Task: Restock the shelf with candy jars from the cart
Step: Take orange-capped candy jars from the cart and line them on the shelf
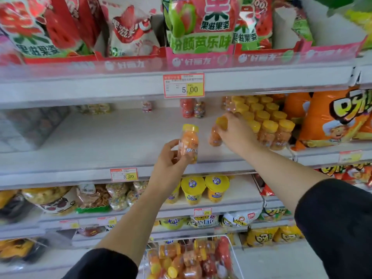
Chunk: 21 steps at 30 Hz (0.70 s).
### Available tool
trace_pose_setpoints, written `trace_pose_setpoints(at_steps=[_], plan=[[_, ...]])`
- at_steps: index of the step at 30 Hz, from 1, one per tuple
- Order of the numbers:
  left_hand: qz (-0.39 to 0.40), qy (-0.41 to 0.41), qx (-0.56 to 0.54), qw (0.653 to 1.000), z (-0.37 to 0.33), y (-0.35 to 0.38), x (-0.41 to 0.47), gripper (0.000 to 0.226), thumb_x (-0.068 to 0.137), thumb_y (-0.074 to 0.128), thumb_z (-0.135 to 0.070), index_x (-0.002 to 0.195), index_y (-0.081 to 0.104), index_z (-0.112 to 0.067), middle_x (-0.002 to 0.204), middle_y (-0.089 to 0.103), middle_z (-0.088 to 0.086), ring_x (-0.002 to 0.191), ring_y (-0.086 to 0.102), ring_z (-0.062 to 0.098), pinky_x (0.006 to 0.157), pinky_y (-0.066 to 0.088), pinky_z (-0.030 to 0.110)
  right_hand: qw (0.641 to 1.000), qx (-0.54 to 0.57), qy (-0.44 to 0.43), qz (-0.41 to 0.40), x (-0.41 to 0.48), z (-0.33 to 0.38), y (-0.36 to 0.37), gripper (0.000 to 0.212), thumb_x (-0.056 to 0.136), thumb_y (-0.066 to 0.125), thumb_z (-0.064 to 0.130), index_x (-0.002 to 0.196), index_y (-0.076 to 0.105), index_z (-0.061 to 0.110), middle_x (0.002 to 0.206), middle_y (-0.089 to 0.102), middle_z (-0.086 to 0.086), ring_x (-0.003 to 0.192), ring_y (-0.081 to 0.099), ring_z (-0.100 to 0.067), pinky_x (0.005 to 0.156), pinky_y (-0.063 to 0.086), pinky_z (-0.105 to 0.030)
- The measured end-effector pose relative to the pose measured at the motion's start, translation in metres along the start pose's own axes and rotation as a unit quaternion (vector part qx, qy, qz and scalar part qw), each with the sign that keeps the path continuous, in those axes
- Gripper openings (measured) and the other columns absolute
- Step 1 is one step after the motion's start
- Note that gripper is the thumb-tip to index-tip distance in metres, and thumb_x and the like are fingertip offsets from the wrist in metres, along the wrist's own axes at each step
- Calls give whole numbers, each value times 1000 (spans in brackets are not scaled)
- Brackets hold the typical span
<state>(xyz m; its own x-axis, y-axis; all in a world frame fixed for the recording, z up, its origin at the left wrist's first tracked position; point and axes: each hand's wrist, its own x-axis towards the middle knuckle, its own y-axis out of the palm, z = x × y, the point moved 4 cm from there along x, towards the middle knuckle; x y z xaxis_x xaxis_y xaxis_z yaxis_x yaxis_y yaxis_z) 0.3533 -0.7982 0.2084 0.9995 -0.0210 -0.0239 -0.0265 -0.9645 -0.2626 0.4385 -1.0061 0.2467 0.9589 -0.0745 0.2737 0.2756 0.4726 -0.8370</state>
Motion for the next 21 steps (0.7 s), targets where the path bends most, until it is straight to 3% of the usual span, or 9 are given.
trace_pose_setpoints(at_steps=[3,5,9,11,13,15,18,21], plan=[[-4,-4,2,1000,3,-9,8,44,95,61,-39,135,44,-37,111,69,-9,94,66,5,67,45,18,999,-42,23,12,11,-2,14,51,95,56,47,128,51,8,126,55,-19,107,59,-38,81,48,-39],[-5,-3,4,1000,3,-12,13,41,95,61,-39,133,44,-37,108,70,-11,91,65,2,62,44,11,998,-47,42,23,17,-3,19,57,95,55,49,133,48,8,131,53,-20,113,56,-39,85,48,-40],[-11,6,1,1000,4,-16,24,43,94,62,-38,133,43,-39,107,71,-9,95,66,7,73,45,22,997,46,51,-16,3,-3,12,71,86,70,46,140,43,8,135,49,-18,122,49,-34,94,43,-37],[-17,11,4,1000,3,-17,30,44,94,62,-37,134,43,-37,107,71,-8,95,67,9,73,46,21,993,95,35,-61,-25,-4,9,58,86,69,45,130,50,12,126,53,-12,114,53,-29,90,45,-37],[-25,16,9,1000,1,-17,36,46,94,63,-37,136,43,-35,105,72,-8,93,67,10,66,47,15,999,31,-2,-43,-49,-3,18,44,88,57,51,118,58,19,112,56,-5,105,54,-29,84,49,-42],[-31,20,18,999,-2,-15,45,47,93,64,-38,135,44,-34,104,72,-9,89,67,8,61,45,11,997,-69,-26,16,-55,-2,30,44,90,52,56,118,63,24,111,55,-5,106,51,-33,90,46,-45],[-31,11,26,999,-2,-10,67,55,85,67,-47,134,44,-35,104,73,-8,93,68,8,78,52,27,991,-106,3,84,-40,0,40,49,91,55,57,132,58,31,128,44,-12,120,42,-38,105,35,-43],[-29,-12,30,999,3,-5,92,72,69,63,-62,133,43,-36,105,73,-4,94,70,14,90,55,43,987,-100,21,123,-18,-7,53,56,91,53,59,140,49,32,140,39,-17,132,34,-38,110,31,-40]])
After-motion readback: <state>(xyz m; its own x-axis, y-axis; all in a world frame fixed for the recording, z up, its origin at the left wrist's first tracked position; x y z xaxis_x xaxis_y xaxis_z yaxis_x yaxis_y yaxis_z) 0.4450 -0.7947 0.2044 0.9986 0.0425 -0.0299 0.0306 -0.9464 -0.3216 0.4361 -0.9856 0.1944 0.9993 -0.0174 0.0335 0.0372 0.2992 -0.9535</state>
